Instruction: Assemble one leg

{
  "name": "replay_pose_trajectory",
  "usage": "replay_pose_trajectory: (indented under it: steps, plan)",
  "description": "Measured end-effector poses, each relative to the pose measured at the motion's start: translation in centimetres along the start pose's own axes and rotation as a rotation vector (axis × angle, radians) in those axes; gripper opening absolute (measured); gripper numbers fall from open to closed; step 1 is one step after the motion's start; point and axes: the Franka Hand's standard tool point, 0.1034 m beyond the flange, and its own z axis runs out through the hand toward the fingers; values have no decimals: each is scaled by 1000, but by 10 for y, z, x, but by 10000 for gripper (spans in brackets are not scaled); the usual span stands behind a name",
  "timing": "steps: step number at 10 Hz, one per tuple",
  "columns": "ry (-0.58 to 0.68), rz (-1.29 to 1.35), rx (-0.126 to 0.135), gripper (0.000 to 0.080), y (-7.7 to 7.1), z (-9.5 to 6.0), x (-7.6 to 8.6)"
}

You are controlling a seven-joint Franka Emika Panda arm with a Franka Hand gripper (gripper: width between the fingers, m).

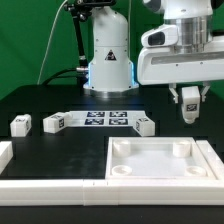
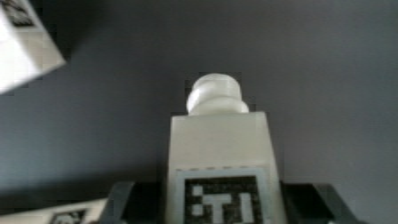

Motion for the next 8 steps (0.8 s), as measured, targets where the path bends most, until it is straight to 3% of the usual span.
replay_pose_trajectory:
  steps: [2, 6, 8]
  plan:
    - [133, -39, 42, 290, -10, -3, 2]
    - [159, -194, 17, 290, 8, -21, 52]
    - [157, -194, 18, 290, 7, -19, 50]
